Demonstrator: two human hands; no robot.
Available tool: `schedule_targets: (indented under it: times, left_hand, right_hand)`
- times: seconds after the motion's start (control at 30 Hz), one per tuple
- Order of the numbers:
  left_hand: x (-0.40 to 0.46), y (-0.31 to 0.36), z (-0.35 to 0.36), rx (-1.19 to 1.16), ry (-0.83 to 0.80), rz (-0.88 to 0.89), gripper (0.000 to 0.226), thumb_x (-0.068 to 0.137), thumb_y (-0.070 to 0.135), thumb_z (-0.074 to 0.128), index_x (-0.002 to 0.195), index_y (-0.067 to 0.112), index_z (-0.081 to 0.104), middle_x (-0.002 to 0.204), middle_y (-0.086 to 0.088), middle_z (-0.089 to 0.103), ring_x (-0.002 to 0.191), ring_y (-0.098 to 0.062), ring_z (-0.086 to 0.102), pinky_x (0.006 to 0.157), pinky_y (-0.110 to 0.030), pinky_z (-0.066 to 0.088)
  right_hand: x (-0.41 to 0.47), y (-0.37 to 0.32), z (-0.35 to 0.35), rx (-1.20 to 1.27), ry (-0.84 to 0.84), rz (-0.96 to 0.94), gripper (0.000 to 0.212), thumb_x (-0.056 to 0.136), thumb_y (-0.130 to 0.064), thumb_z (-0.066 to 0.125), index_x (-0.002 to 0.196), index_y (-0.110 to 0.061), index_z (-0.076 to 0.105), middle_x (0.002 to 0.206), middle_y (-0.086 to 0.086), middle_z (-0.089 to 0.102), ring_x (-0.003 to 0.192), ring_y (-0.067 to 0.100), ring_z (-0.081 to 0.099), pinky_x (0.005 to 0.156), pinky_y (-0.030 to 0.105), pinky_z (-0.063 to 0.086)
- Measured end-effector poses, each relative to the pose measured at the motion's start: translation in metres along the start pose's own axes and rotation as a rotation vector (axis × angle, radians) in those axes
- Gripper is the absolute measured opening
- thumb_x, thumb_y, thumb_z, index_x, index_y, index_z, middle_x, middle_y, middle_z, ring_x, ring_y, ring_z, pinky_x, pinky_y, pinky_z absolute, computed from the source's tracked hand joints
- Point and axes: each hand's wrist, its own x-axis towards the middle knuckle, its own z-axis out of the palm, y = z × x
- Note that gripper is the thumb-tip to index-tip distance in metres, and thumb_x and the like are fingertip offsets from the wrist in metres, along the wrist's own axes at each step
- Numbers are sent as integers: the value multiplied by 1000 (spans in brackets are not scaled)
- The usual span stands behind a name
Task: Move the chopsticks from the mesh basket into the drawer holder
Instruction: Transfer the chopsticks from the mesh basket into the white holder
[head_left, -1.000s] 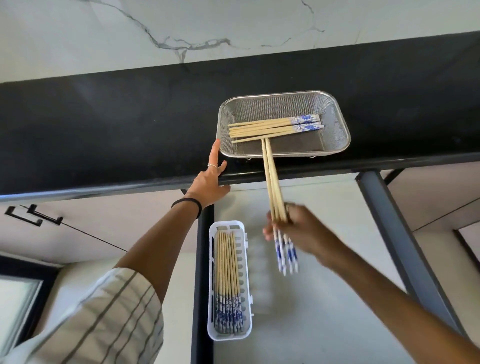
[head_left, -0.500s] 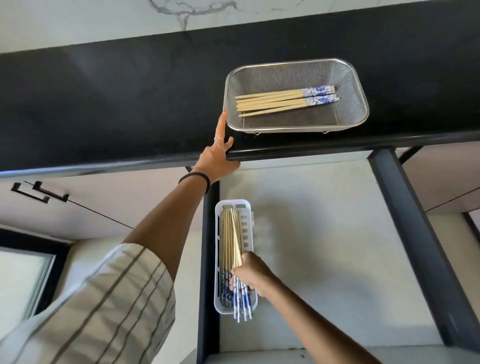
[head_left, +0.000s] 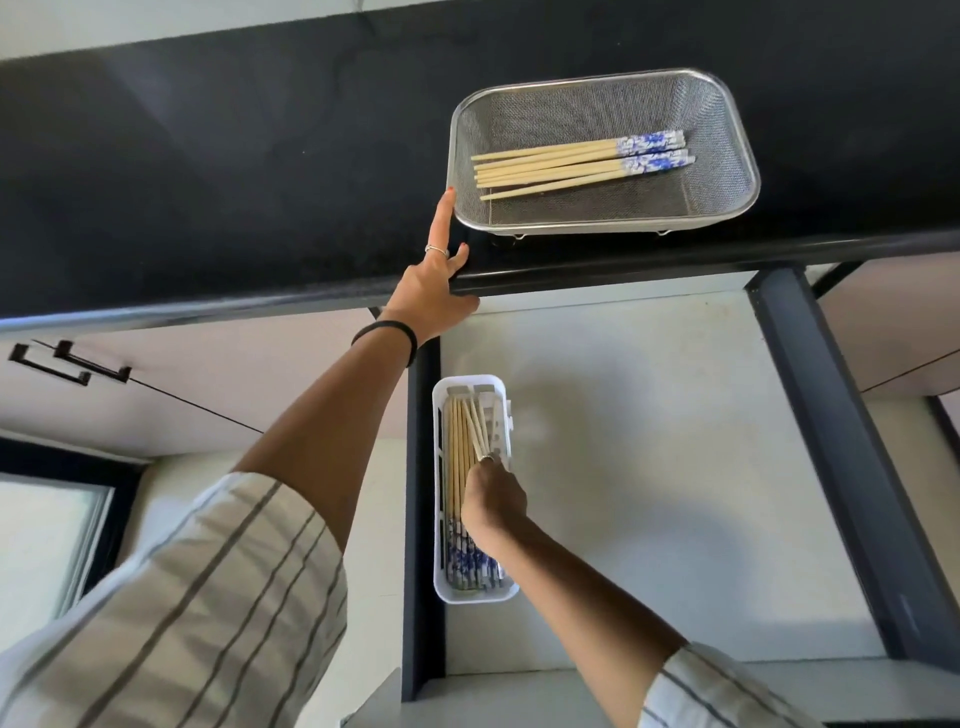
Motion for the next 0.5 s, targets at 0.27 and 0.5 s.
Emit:
schedule_targets:
  times: [0.27, 0.5]
  left_hand:
    - [1, -5, -1, -43, 11, 2, 114, 81, -2, 66, 146, 42, -18, 151, -8, 36, 121, -23, 52, 63, 4, 38]
    - [-1, -2, -3, -8, -5, 47, 108, 84, 0, 64, 149, 36, -14, 150, -8, 36, 82, -5, 61, 53, 7, 35]
  right_hand:
    - [-1, 0, 9, -186, 61, -41, 58, 96, 2, 37, 148, 3, 10, 119, 18, 65, 101, 30, 68, 79, 36, 55]
    - [-5, 3, 13, -288, 22, -135, 56, 97, 1, 34, 148, 0, 11, 126, 19, 61, 108, 30, 65, 82, 37, 54]
